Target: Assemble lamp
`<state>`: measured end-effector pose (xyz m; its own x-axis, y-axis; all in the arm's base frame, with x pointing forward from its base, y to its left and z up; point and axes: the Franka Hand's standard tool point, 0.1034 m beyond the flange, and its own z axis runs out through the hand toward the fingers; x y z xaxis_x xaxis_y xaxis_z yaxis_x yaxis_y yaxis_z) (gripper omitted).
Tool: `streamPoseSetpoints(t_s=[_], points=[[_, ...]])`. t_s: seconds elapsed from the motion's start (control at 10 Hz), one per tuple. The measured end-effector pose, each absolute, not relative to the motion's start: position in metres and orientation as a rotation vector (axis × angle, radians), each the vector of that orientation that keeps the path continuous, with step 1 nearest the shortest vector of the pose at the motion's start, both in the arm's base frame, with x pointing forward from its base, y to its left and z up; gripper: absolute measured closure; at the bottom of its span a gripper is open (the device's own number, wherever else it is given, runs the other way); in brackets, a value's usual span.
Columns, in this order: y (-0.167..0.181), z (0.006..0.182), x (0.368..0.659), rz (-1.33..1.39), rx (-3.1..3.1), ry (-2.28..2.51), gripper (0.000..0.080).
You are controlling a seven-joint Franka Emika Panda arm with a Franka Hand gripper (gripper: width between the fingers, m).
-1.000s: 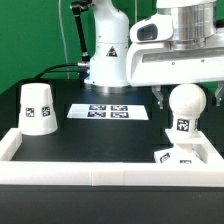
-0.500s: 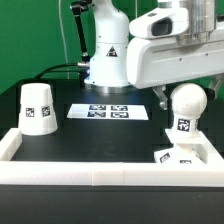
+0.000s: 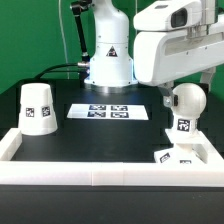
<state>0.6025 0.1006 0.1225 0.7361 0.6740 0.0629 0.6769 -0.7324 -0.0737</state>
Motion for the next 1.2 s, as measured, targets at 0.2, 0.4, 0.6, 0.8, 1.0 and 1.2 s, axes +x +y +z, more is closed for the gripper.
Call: streamPoseSetpoints(t_s=[0.2,0.4,0.6,0.8,1.0,1.2], points=[[0.097,0.121,0.603,-0.048,-2.795,-1.246,0.0101],[0.094,0.120,0.607,-0.051,-2.662,-1.558,0.0101],[0.096,0.117,0.607,-0.040,-2.579,-1.711,0.0101],[0.098,0.113,0.610,-0.023,-2.460,-1.912,0.0101],[0.102,0.111,0.611,-0.018,-2.372,-2.029,0.0101],[0.100,0.111,0.611,-0.003,-2.251,-2.190,0.0101]])
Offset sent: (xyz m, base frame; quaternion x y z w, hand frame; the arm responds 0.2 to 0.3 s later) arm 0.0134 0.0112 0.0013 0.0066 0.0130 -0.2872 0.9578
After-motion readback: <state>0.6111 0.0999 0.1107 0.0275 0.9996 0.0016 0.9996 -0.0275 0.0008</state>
